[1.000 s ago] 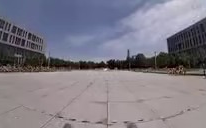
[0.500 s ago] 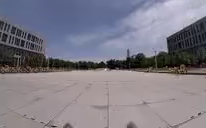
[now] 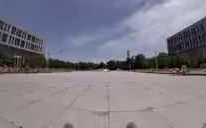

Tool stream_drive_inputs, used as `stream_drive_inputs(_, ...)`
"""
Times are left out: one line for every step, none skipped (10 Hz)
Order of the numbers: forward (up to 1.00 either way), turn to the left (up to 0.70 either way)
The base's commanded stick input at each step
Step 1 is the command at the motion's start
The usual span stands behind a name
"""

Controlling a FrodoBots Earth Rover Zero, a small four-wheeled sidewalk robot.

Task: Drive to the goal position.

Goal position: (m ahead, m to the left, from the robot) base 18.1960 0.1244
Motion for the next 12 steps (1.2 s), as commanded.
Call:
stream_drive_inputs(0.45, 0.0)
stream_drive_inputs(0.45, 0.0)
stream_drive_inputs(0.45, 0.0)
stream_drive_inputs(0.45, 0.0)
stream_drive_inputs(0.45, 0.0)
stream_drive_inputs(0.45, 0.0)
stream_drive_inputs(0.45, 0.0)
stream_drive_inputs(0.45, 0.0)
stream_drive_inputs(0.45, 0.0)
stream_drive_inputs(0.45, 0.0)
stream_drive_inputs(0.45, 0.0)
stream_drive_inputs(0.45, 0.0)
